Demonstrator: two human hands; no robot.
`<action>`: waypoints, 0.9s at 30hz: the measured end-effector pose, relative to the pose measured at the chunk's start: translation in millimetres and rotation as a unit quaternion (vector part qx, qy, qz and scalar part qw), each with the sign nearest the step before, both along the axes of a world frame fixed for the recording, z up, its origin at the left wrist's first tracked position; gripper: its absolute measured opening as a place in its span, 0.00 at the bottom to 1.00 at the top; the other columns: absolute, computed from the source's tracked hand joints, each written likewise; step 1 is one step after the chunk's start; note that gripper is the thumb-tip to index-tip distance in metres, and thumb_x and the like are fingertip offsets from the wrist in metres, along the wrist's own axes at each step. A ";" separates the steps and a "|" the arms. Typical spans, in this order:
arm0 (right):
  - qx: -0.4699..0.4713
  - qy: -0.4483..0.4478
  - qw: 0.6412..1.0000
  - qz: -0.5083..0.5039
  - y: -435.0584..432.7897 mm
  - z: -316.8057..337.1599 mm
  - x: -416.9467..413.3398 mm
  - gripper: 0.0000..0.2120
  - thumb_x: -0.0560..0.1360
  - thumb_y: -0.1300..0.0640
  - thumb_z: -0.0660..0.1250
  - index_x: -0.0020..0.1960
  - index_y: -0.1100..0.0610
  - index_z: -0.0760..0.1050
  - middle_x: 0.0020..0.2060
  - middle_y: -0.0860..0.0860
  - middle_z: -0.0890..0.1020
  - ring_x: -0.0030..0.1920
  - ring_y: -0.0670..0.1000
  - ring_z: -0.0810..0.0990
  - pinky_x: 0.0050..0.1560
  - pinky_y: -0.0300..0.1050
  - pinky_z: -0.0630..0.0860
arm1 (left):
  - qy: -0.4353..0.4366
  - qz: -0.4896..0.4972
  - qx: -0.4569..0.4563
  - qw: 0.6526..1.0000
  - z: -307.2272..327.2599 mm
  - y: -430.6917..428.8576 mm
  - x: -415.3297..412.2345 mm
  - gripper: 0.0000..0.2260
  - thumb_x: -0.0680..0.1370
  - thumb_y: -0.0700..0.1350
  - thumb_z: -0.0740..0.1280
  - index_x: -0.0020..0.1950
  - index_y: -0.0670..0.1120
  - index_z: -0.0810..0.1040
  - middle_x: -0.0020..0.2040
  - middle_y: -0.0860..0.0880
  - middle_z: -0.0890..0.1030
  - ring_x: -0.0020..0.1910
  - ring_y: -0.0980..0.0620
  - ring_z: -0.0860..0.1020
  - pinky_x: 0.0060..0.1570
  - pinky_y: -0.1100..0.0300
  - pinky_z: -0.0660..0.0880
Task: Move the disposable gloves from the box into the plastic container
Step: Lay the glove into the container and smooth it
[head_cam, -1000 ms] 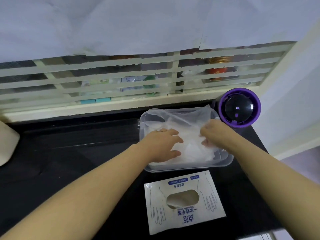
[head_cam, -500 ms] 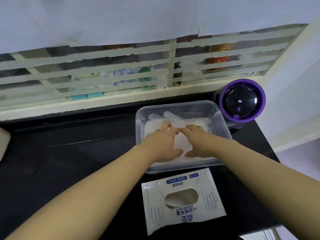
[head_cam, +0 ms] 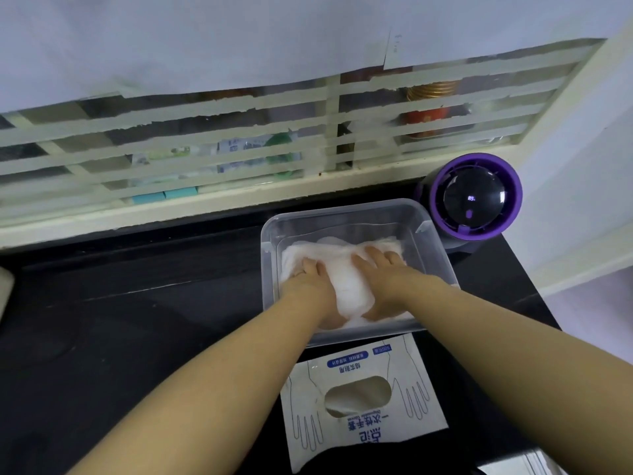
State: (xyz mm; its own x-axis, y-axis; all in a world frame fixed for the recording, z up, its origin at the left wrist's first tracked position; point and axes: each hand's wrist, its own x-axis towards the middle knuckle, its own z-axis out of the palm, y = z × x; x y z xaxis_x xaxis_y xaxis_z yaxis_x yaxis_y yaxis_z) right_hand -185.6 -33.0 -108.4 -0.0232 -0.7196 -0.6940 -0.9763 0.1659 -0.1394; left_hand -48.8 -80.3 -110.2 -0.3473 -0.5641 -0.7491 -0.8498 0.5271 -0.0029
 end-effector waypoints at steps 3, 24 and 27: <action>-0.017 -0.022 0.999 -0.023 2.2 11.7 -3.3 0.50 0.71 0.44 0.72 0.78 0.51 0.39 0.78 0.53 0.45 0.77 0.60 0.45 0.74 0.59 0.56 | 0.000 -0.046 -0.004 0.999 15.2 -1.9 -0.9 0.43 0.77 0.63 0.62 0.79 0.39 0.46 0.78 0.39 0.53 0.76 0.41 0.56 0.73 0.51 0.60; -0.208 -0.057 0.881 0.421 98.9 0.6 46.1 0.19 0.79 0.48 0.50 0.59 0.51 0.75 0.39 0.54 0.81 0.35 0.57 0.80 0.31 0.47 0.72 | 0.199 -0.285 -0.058 0.936 16.3 94.0 124.1 0.35 0.75 0.64 0.65 0.78 0.58 0.56 0.80 0.51 0.45 0.77 0.48 0.51 0.74 0.52 0.51; -0.198 -0.008 0.887 0.417 99.7 -8.8 54.0 0.09 0.81 0.55 0.59 0.54 0.56 0.77 0.44 0.53 0.82 0.40 0.56 0.81 0.40 0.50 0.76 | 0.204 -0.269 -0.047 0.940 15.9 94.9 123.9 0.36 0.74 0.64 0.66 0.78 0.59 0.54 0.80 0.54 0.43 0.77 0.49 0.52 0.75 0.51 0.50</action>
